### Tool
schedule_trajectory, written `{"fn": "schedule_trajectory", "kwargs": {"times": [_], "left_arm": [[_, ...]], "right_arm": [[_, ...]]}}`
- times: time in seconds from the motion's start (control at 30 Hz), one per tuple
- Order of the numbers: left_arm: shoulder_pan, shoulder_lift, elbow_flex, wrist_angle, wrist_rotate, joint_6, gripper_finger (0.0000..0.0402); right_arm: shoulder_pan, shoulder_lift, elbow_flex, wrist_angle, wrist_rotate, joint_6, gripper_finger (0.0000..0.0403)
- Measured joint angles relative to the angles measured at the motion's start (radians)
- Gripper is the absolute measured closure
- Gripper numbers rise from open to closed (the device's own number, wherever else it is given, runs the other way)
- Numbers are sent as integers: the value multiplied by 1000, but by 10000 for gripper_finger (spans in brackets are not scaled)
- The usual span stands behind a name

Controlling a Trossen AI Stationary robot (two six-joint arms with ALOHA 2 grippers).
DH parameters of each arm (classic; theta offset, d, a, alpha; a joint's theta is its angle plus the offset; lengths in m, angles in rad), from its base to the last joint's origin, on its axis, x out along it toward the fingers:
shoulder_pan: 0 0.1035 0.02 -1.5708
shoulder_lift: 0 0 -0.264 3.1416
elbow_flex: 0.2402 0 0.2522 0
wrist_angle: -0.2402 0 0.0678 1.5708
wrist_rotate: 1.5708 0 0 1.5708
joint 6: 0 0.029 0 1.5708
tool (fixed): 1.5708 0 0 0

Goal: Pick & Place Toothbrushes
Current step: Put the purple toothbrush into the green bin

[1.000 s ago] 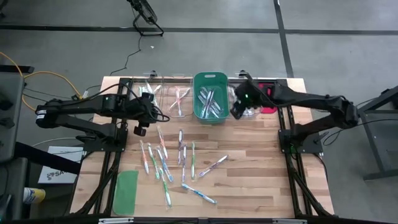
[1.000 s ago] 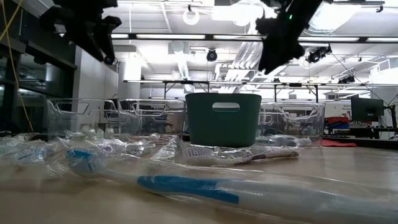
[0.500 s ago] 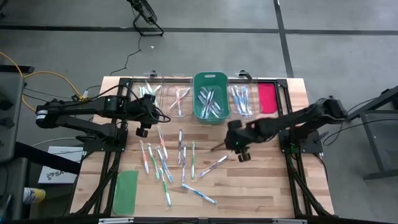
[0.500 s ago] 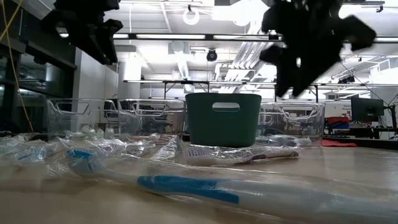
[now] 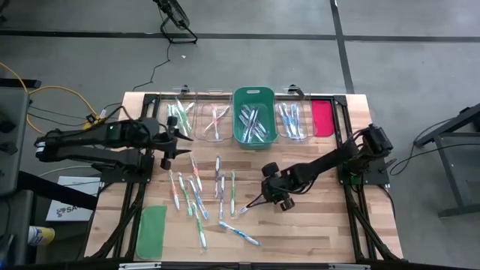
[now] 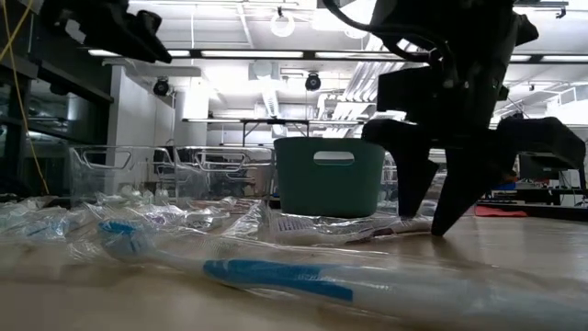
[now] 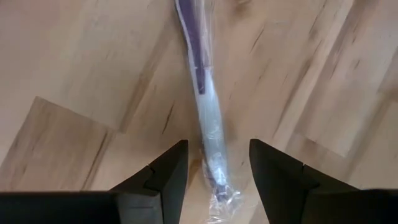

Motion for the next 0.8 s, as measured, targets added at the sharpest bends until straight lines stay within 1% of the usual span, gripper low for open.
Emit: {"fn": "schedule_trajectory", "kwargs": {"times": [0.1, 0.2, 0.3, 0.5, 0.57, 0.67, 0.8], "left_arm": [[0, -52, -40, 15, 13, -10, 232], [0, -95, -79, 23, 23, -25, 232], [0, -137, -113, 23, 24, -44, 232], [0, -188, -148, 24, 24, -59, 232], [0, -199, -150, 23, 25, -59, 232], [0, -207, -150, 24, 44, -59, 232], [0, -206, -150, 25, 47, -59, 232]], "right_arm": [[-1, 5, 2, -3, 2, 1, 240], [-1, 6, 2, -5, 0, 2, 256], [0, 6, 2, -16, -5, 5, 287], [0, 3, 1, -21, -35, 14, 371], [-1, -1, 2, -22, -45, 59, 385], [-1, -15, 18, -43, -33, 200, 382], [-3, -60, 78, -109, -25, 379, 385]]}}
